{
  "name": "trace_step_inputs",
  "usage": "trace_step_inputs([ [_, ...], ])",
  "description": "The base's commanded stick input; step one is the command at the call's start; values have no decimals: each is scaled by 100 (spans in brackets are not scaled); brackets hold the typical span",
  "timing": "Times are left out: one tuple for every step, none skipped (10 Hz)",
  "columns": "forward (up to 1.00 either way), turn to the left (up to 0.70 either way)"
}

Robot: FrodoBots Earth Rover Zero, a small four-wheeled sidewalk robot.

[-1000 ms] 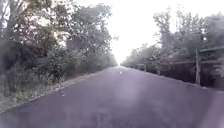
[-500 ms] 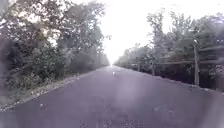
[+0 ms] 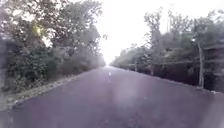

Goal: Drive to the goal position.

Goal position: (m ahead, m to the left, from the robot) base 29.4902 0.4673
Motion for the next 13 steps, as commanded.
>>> trace_step_inputs([
  [100, 0],
  [100, 0],
  [100, 0],
  [100, 0],
  [100, 0],
  [100, 0],
  [100, 0],
  [100, 0],
  [100, 0],
  [100, 0],
  [100, 0],
  [100, 0],
  [100, 0],
])
